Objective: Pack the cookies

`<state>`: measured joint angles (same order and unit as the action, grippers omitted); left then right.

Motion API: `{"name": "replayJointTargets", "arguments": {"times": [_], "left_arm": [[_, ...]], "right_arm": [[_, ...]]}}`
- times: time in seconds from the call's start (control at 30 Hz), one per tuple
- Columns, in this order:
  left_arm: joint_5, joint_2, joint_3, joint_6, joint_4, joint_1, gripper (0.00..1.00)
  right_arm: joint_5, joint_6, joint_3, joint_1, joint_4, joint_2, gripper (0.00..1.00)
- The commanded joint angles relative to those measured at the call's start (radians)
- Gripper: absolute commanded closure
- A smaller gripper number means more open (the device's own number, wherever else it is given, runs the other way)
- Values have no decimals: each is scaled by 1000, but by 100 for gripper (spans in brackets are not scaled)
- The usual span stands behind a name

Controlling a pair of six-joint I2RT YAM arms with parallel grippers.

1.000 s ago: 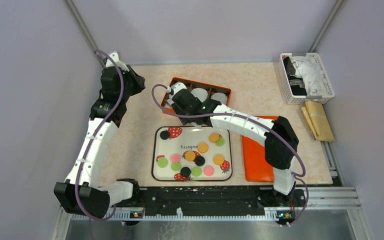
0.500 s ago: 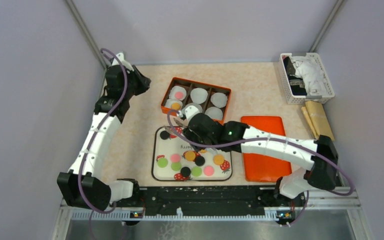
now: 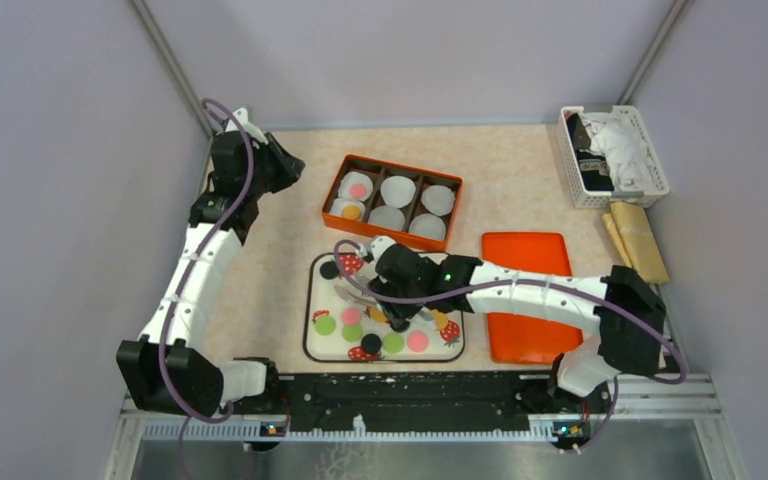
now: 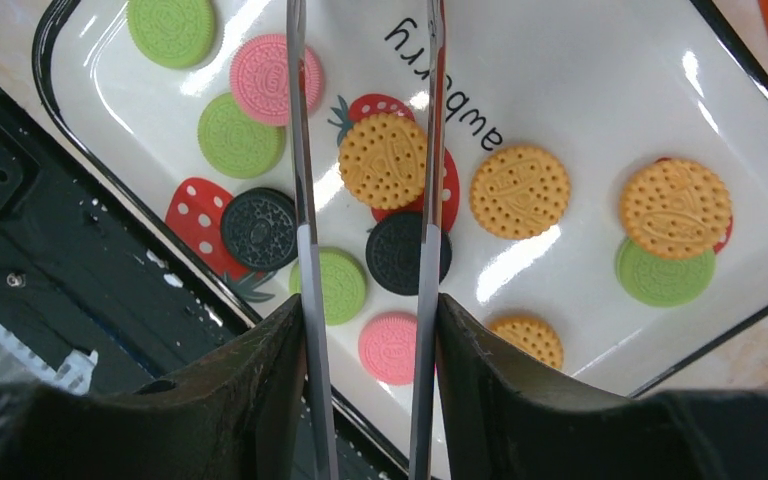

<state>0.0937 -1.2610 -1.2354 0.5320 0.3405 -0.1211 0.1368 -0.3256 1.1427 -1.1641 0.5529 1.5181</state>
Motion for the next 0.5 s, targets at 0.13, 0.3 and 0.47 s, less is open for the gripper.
{"name": "replayJointTargets", "arguments": {"times": [0.13,0.3,0.47], "left_arm": [[84,11,-20,28,-37,57,76],[92,19,-9,24,-38,72,76],[104,30,4,20,-37,91,76]], "right_arm": [[31,21,117,0,-111,112,53],[37,43,185,1,-119,182,53],[42,51,236,0,-114,243,53]]}}
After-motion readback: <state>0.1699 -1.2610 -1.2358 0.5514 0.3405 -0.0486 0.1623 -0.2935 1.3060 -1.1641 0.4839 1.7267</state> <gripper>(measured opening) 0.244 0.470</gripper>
